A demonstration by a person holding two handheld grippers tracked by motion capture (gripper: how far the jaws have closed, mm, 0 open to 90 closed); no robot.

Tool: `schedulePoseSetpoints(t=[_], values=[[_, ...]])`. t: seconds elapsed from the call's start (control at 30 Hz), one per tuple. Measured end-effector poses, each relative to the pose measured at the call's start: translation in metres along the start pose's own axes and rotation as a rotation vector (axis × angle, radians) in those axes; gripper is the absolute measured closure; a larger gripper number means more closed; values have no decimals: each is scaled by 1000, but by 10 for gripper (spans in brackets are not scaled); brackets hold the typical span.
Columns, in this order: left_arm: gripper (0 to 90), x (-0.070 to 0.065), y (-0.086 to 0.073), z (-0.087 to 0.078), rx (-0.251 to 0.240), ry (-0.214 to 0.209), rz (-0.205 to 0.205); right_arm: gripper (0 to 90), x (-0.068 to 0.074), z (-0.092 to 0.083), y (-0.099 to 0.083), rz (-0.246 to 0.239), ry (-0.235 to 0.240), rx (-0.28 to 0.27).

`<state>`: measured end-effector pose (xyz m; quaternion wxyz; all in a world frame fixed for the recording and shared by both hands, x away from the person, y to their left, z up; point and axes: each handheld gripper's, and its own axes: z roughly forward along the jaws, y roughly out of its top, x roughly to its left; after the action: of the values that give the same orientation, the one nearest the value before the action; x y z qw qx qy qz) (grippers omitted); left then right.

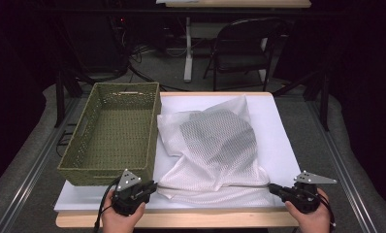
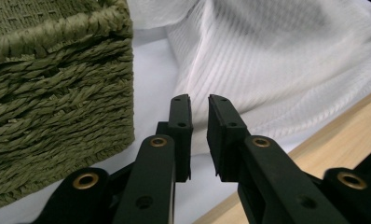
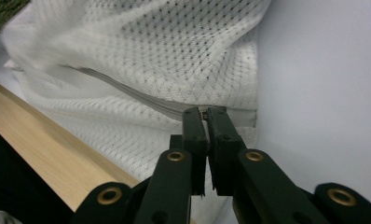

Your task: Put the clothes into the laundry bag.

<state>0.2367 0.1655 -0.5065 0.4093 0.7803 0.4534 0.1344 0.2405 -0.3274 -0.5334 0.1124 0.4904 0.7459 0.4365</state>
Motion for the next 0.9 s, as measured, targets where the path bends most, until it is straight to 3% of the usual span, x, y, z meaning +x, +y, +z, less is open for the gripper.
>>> schedulePoseSetpoints(t=[0.17, 0.33, 0.47, 0.9], values=[[739, -6, -1, 1, 9, 15, 38, 865, 7, 4, 1, -24, 2, 18], [714, -6, -2, 6, 15, 10, 31, 863, 6, 7, -3, -37, 2, 28], [698, -5, -4, 8, 19, 9, 36, 863, 2, 8, -4, -18, -2, 39], [659, -1, -7, 7, 20, 12, 20, 860, 4, 6, -5, -26, -9, 29]])
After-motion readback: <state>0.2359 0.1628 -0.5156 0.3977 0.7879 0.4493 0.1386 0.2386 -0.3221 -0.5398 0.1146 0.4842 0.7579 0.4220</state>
